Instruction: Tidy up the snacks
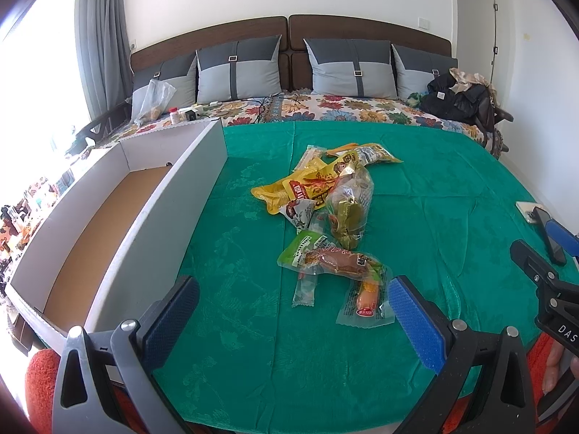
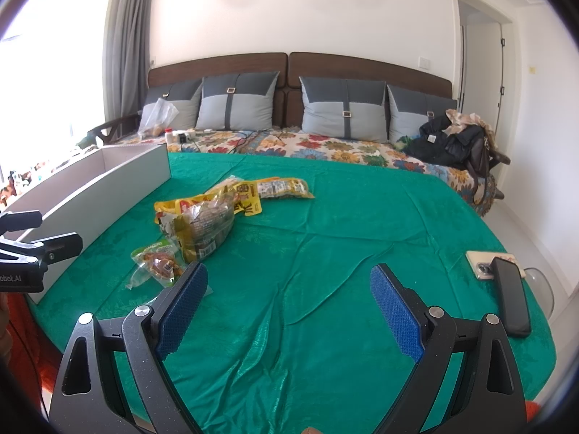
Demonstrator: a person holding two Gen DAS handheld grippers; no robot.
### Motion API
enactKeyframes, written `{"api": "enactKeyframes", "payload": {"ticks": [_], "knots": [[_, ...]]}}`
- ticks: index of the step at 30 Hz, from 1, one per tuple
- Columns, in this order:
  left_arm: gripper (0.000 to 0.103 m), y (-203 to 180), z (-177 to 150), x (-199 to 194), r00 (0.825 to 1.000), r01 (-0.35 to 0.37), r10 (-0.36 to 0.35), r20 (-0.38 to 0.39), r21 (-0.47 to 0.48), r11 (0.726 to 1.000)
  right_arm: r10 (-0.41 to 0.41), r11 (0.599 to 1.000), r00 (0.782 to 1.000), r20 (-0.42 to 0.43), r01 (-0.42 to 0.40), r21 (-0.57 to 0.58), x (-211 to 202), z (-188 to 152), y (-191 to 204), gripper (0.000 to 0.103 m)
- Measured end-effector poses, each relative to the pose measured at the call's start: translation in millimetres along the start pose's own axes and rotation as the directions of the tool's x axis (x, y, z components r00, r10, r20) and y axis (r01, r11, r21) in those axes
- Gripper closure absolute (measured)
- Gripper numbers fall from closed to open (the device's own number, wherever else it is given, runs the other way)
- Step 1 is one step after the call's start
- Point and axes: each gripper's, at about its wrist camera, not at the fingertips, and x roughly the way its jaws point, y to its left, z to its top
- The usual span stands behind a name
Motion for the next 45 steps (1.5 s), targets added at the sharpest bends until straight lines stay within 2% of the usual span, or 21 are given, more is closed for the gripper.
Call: {"api": "enactKeyframes", "payload": {"ticks": [5, 10, 14, 19, 22, 24, 26, 28, 32, 34, 36, 38, 39, 45], "knots": [[0.0, 6.3, -13.0, 30.3, 0.991, 0.029, -0.033, -0.128, -0.034, 0.999, 0.006, 0.998, 0.998, -0.062, -0.003, 0.058, 13.9, -3.2, -10.0, 0.009], [0.0, 14.7, -29.5, 60.1, 0.974, 0.023, -0.03, -0.224, -0.036, 0.999, 0.005, 0.995, 0.993, -0.116, 0.006, 0.103, 23.0, -9.6, -22.6, 0.009], [0.0, 12.2, -41.7, 89.3, 0.953, 0.015, -0.018, -0.301, -0.01, 1.0, 0.053, 0.996, 0.983, -0.176, -0.038, 0.085, 34.7, -15.8, -14.5, 0.009], [0.0, 17.2, -50.3, 116.4, 0.928, -0.003, -0.013, -0.372, -0.044, 0.999, 0.154, 0.988, 0.946, -0.285, -0.154, 0.022, 55.6, -31.3, 13.5, 0.009], [0.0, 21.1, -51.1, 118.1, 0.927, 0.0, -0.019, -0.376, -0.049, 0.999, 0.194, 0.979, 0.92, -0.341, -0.203, 0.007, 63.6, -39.9, 26.1, 0.01], [0.0, 22.5, -50.3, 117.3, 0.925, 0.001, -0.018, -0.38, -0.044, 0.999, 0.231, 0.972, 0.897, -0.377, -0.23, 0.048, 70.9, -43.1, 30.1, 0.01], [0.0, 22.6, -49.2, 116.7, 0.922, 0.004, -0.019, -0.386, -0.04, 0.999, 0.267, 0.964, 0.873, -0.409, -0.242, 0.114, 82.2, -42.6, 33.6, 0.01], [0.0, 24.3, -48.5, 116.5, 0.918, 0.008, -0.022, -0.396, -0.036, 0.999, 0.285, 0.958, 0.858, -0.426, -0.242, 0.154, 94.4, -38.5, 40.5, 0.01], [0.0, 38.8, -46.8, 118.9, 0.911, 0.0, -0.019, -0.412, -0.047, 0.999, 0.278, 0.96, 0.852, -0.444, -0.231, 0.158, 118.1, -27.1, 65.2, 0.01], [0.0, 45.3, -48.3, 117.6, 0.913, 0.001, -0.02, -0.408, -0.048, 0.999, 0.293, 0.955, 0.836, -0.464, -0.24, 0.172, 128.7, -25.5, 79.3, 0.01], [0.0, 49.5, -48.8, 117.0, 0.913, -0.001, -0.019, -0.407, -0.049, 0.999, 0.276, 0.961, 0.823, -0.496, -0.24, 0.137, 139.5, -26.6, 95.5, 0.01], [0.0, 52.0, -49.0, 116.5, 0.913, 0.0, -0.02, -0.407, -0.049, 0.999, 0.161, 0.983, 0.843, -0.514, -0.182, 0.01, 143.1, -27.6, 107.5, 0.01], [0.0, 52.7, -48.9, 116.2, 0.913, 0.0, -0.02, -0.407, -0.049, 0.999, 0.129, 0.987, 0.843, -0.522, -0.16, -0.015, 144.0, -28.6, 105.7, 0.01], [0.0, 52.7, -48.6, 119.2, 0.917, -0.009, -0.015, -0.399, -0.058, 0.998, 0.086, 0.994, 0.868, -0.488, -0.105, -0.011, 132.7, -38.5, 50.9, 0.01]]}}
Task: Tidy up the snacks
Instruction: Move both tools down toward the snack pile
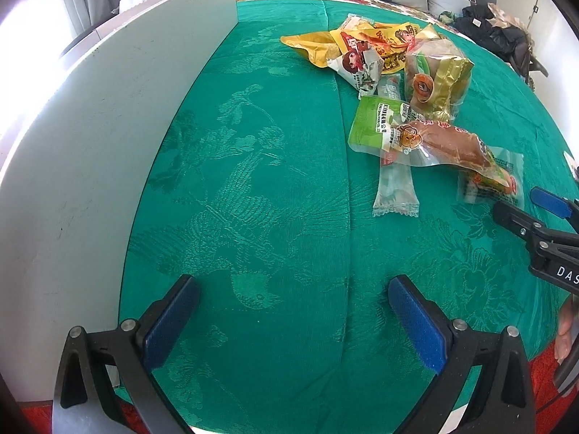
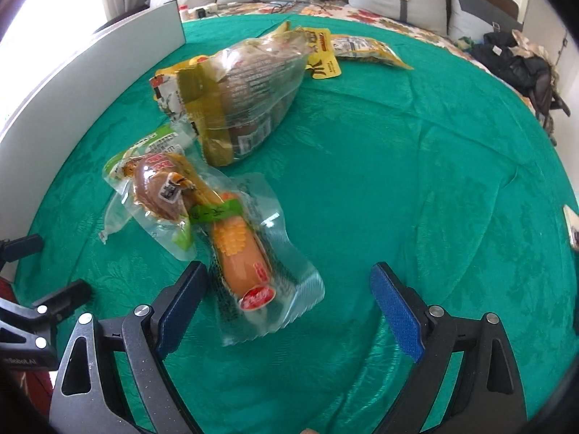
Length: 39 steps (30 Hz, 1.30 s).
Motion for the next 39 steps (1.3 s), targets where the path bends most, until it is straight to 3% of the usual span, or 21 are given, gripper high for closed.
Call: {"api": "enactKeyframes", "payload": {"ticks": [13, 17, 22, 25, 27, 31, 34, 36, 37, 39], "knots": [[0.0, -4.2, -9.4, -4.8, 0.998, -0.017, 0.018, 0.058, -0.034, 0.999, 0.017, 1.0, 0.993, 0.119, -0.014, -0.026, -4.7, -13.4, -19.2, 0.007], [0.0, -5.1, -6.3, -5.2, 1.0, -0.008, 0.008, 0.023, -0.039, 0.999, 0.017, 1.0, 0.992, 0.123, -0.014, -0.026, -3.7, -12.9, -20.3, 0.007], [0.002, -8.8, 3.7, -33.6, 0.984, 0.153, -0.144, 0.101, -0.083, 0.985, 0.017, 1.0, 0.992, 0.123, -0.014, -0.026, -3.7, -12.8, -20.2, 0.007], [0.002, -23.9, 15.2, -42.4, 0.949, 0.31, -0.303, 0.093, -0.078, 0.947, 0.017, 1.0, 0.992, 0.123, -0.014, -0.026, -3.7, -12.9, -20.2, 0.007], [0.002, -40.7, 26.2, -35.3, 0.927, 0.374, -0.371, 0.047, -0.063, 0.925, 0.017, 1.0, 0.992, 0.123, -0.014, -0.026, -3.7, -12.9, -20.2, 0.007], [0.006, -65.2, 55.3, -8.1, 0.915, 0.397, -0.402, -0.019, -0.121, 0.91, 0.017, 1.0, 0.992, 0.123, -0.014, -0.025, -3.7, -12.9, -20.2, 0.007], [0.007, -62.2, 78.8, 3.7, 0.924, 0.377, -0.383, 0.012, -0.204, 0.904, 0.017, 1.0, 0.992, 0.123, -0.014, -0.025, -3.7, -12.8, -20.1, 0.007], [0.014, -53.0, 89.8, 11.9, 0.92, 0.383, -0.39, 0.028, -0.265, 0.885, 0.017, 1.0, 0.992, 0.124, -0.014, -0.025, -3.9, -13.2, -20.3, 0.007], [0.027, -48.6, 93.1, 16.2, 0.924, 0.373, -0.382, 0.025, -0.284, 0.883, 0.017, 1.0, 0.992, 0.124, -0.014, -0.025, -3.9, -13.2, -20.4, 0.007], [0.041, -39.4, 93.6, 23.7, 0.93, 0.355, -0.368, 0.012, -0.296, 0.887, 0.017, 1.0, 0.992, 0.124, -0.014, -0.026, -3.9, -13.4, -20.4, 0.007]]}}
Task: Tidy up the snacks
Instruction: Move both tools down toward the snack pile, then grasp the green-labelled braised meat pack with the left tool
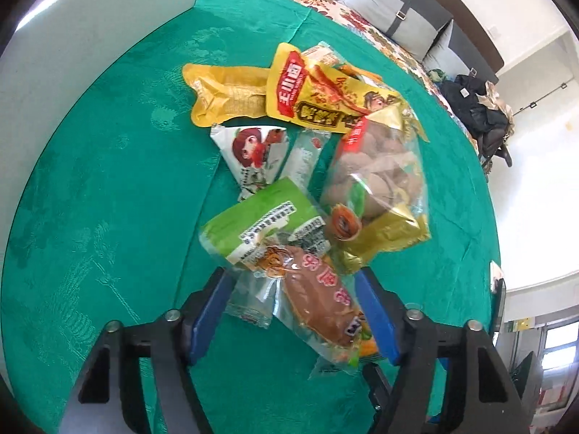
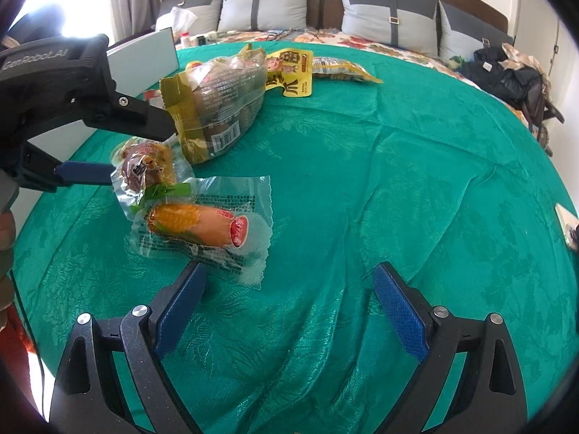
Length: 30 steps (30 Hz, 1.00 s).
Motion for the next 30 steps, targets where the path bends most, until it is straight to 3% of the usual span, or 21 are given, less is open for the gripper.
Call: {"api": "enactKeyframes", "payload": {"ticks": [2, 7, 11, 16, 18, 20, 22, 25, 27, 29, 30], "knots": [[0.043, 5.9, 0.6, -1.8, 1.0, -0.015, 0.015, 0.002, 0.025, 1.0, 0.0, 1.0, 1.0, 0.0, 0.0, 0.0, 0.0, 0.1, -0.1, 0.007], [0.04, 13.2, 9.3, -20.6, 0.982, -0.189, 0.187, 0.024, 0.154, 0.97, -0.001, 1.0, 1.0, 0.0, 0.001, -0.001, -2.2, -0.2, -0.1, 0.007], [0.04, 22.0, 10.2, -35.3, 0.947, -0.317, 0.317, 0.046, 0.259, 0.912, -0.001, 1.0, 1.0, 0.0, 0.001, -0.001, -2.5, -0.4, 0.0, 0.007], [0.037, 22.7, -2.5, -44.3, 0.974, -0.219, 0.228, 0.01, 0.322, 0.921, -0.001, 1.0, 1.0, 0.0, 0.001, 0.0, -2.5, -0.4, -0.1, 0.007], [0.032, 13.4, -9.4, -47.2, 0.969, -0.242, 0.239, 0.056, 0.383, 0.892, -0.001, 1.0, 1.0, 0.001, 0.001, 0.0, -2.4, -0.3, -0.1, 0.007], [0.023, 2.6, -9.6, -48.9, 0.956, -0.295, 0.265, 0.13, 0.448, 0.844, -0.002, 1.0, 1.0, 0.001, 0.002, -0.001, -2.3, -0.3, 0.1, 0.007], [0.022, -5.9, -3.3, -47.0, 0.947, -0.321, 0.262, 0.186, 0.493, 0.808, -0.001, 1.0, 1.0, 0.001, 0.001, 0.0, -2.3, -0.2, -0.1, 0.007], [0.014, -12.5, 13.4, -30.5, 0.948, -0.318, 0.258, 0.186, 0.561, 0.764, -0.001, 1.0, 1.0, 0.001, 0.001, 0.0, -2.2, -0.6, -0.1, 0.007], [0.014, -2.8, 21.7, -11.2, 0.948, -0.299, 0.305, 0.087, 0.566, 0.768, -0.001, 1.0, 1.0, 0.001, 0.001, 0.0, -2.2, -0.6, -0.1, 0.007], [0.014, 15.5, 25.5, -1.7, 0.948, -0.243, 0.313, -0.051, 0.515, 0.822, -0.001, 1.0, 1.0, 0.001, 0.001, 0.0, -2.3, -0.3, 0.0, 0.007], [0.014, 23.1, 24.0, -5.7, 0.949, -0.228, 0.304, -0.081, 0.486, 0.843, -0.001, 1.0, 1.0, 0.001, 0.001, 0.0, -2.1, -0.7, -0.1, 0.007]]}}
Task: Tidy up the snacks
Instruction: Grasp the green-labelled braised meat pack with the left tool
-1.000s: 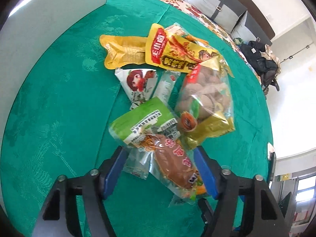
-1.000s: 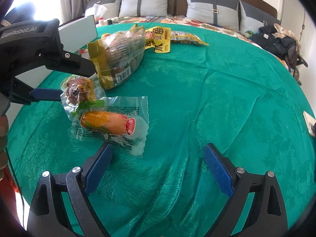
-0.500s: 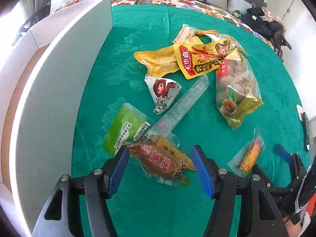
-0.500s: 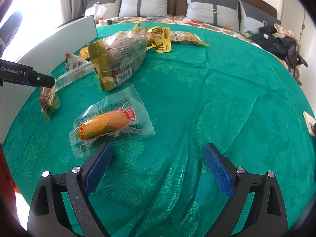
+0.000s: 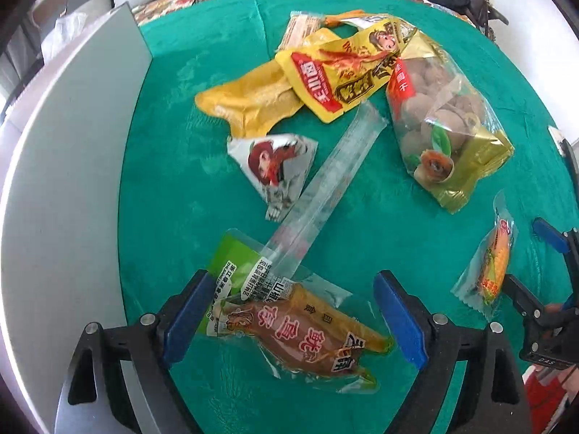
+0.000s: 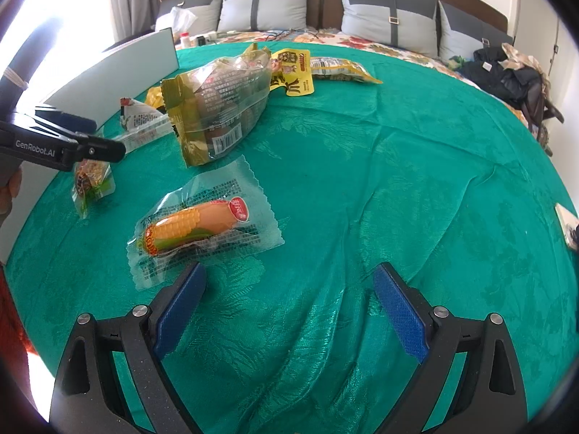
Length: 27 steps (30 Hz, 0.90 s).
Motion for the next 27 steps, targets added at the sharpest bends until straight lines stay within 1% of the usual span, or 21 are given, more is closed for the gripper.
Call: {"api": "enactKeyframes", "payload": {"ticks": [4, 6, 8, 10, 12, 14, 15, 18, 19, 21, 24, 26, 27], "knots": [[0.014, 22.2, -29.8, -16.0, 0.994, 0.084, -0.09, -0.063, -0.099, 0.992, 0.001, 1.0, 1.0, 0.0, -0.001, 0.0, 0.4, 0.4, -0.3, 0.007], [0.014, 29.7, -44.1, -22.8, 0.99, 0.102, -0.114, -0.078, -0.145, 0.984, 0.002, 1.0, 1.0, -0.001, -0.002, -0.001, 0.5, 1.2, -0.2, 0.007], [0.014, 35.2, -53.3, -30.4, 0.991, 0.114, -0.126, -0.054, -0.186, 0.976, 0.002, 1.0, 1.0, -0.001, -0.002, 0.0, 0.6, 1.5, -0.2, 0.007], [0.014, 39.6, -57.4, -32.6, 0.989, 0.137, -0.148, -0.027, -0.246, 0.96, 0.002, 1.0, 1.0, -0.001, -0.002, 0.0, 1.2, 1.5, -0.3, 0.007], [0.014, 36.9, -58.0, -29.2, 0.98, 0.187, -0.197, -0.002, -0.293, 0.938, 0.002, 1.0, 1.0, -0.001, -0.002, 0.0, 1.1, 1.6, -0.3, 0.007], [0.014, 23.4, -56.1, -21.3, 0.968, 0.242, -0.25, 0.013, -0.297, 0.924, 0.002, 1.0, 1.0, -0.001, -0.002, 0.001, 1.0, 1.6, -0.3, 0.007], [0.009, 15.3, -51.0, -18.6, 0.966, 0.254, -0.258, 0.021, -0.28, 0.926, 0.002, 1.0, 1.0, -0.001, -0.002, 0.001, 0.9, 1.5, -0.3, 0.007], [0.008, -2.0, -30.0, -11.6, 0.971, 0.239, -0.231, 0.059, -0.208, 0.948, 0.002, 1.0, 1.0, 0.001, -0.002, 0.001, 0.4, 0.9, -0.4, 0.007], [0.008, -3.0, -22.8, -9.6, 0.976, 0.216, -0.207, 0.066, -0.198, 0.956, 0.002, 1.0, 1.0, 0.0, -0.002, 0.001, 0.5, 0.6, -0.4, 0.007], [0.008, -2.5, -14.5, -5.3, 0.987, 0.159, -0.148, 0.068, -0.207, 0.965, 0.001, 1.0, 1.0, 0.001, -0.001, 0.002, 0.1, 0.3, -0.3, 0.007], [0.009, -3.0, -15.9, -2.0, 0.998, 0.06, -0.052, 0.045, -0.217, 0.974, 0.001, 1.0, 1.0, 0.002, -0.001, 0.002, -0.2, -0.3, -0.7, 0.007], [0.013, -6.4, -26.0, 2.8, 0.998, -0.052, 0.056, 0.021, -0.167, 0.985, 0.001, 1.0, 1.0, 0.002, -0.001, 0.002, -0.1, -0.2, -0.7, 0.007], [0.018, -11.0, -30.0, 1.9, 0.995, -0.088, 0.093, 0.033, -0.127, 0.988, 0.0, 1.0, 1.0, 0.002, 0.0, 0.002, -0.1, -0.3, -0.7, 0.007]]}}
